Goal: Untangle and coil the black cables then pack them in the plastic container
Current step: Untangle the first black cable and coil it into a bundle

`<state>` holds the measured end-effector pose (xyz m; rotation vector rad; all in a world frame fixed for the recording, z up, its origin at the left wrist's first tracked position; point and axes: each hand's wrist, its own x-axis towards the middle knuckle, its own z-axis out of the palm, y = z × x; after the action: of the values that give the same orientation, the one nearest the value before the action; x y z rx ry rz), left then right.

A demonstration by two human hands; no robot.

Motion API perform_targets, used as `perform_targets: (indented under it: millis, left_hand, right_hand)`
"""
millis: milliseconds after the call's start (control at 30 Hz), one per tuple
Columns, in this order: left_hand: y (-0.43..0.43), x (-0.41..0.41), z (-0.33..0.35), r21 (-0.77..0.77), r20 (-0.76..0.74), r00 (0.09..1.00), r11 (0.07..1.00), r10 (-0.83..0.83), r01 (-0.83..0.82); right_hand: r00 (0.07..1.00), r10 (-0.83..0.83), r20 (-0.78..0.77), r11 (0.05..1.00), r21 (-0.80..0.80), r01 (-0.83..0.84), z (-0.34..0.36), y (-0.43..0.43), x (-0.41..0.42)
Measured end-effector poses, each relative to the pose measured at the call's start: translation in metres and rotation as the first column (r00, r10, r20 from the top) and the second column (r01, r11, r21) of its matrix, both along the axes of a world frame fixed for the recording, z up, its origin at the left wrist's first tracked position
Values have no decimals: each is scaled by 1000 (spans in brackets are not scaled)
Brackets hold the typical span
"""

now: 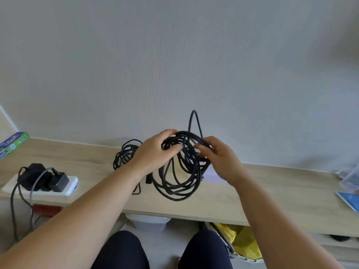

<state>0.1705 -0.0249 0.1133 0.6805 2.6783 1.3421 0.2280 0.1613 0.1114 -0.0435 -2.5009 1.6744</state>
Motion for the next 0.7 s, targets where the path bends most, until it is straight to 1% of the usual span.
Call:
perform_targets:
  millis: [67, 100, 133, 200, 233, 300, 367, 467, 533, 600, 633, 700]
  left_hand:
    - [1, -1, 2, -59, -65, 997, 998, 32, -36]
    - [2, -1, 2, -72, -60, 997, 996, 43, -47]
    - [3, -1, 3, -57, -33, 999, 997, 43, -44]
    - [5, 1, 1, 20, 13, 1000, 1000, 22, -22]
    - [7, 2, 1, 40, 0, 1000, 999, 20, -20]
    - [9, 2, 2, 21, -48, 999, 1000, 24, -23]
    - [12, 3, 3, -29, -73, 997, 999, 24, -27]
    - [15, 8, 3, -103, -133, 991, 994, 34, -48]
    - [16, 12, 4, -94, -159, 987, 994, 38, -53]
    - [15, 14, 7, -76, -180, 982, 995, 54, -69]
    - [15, 14, 8, -79, -188, 980, 994, 66, -82]
    - [13, 13, 7, -91, -192, 977, 990, 92, -111]
  right_hand:
    - [1000, 19, 5, 1000, -7, -19, 1, 0, 0]
    - [1000, 16, 11, 1000, -8, -16, 1, 0, 0]
    - [1000, 1, 8, 1000, -3, -1, 2, 1, 0]
    - [1000, -30, -5, 1000, 5, 30, 4, 2, -2]
    - [999, -31, -8, 999, 17, 31, 7, 3, -2]
    - [1000, 20, 15, 1000, 20, -20, 16, 1, -5]
    - [998, 45, 37, 996, -80, -42, 26, -5, -10]
    - [992, -90, 83, 963, -245, 108, 41, -10, -22]
    - [985, -101, 141, 929, -340, 144, 47, -10, -29]
    - [984, -75, 164, 936, -329, 126, 48, -9, -30]
    - [986, -58, 153, 942, -320, 105, 47, -7, -30]
    - [992, -14, 125, 932, -357, 58, 46, -4, -28]
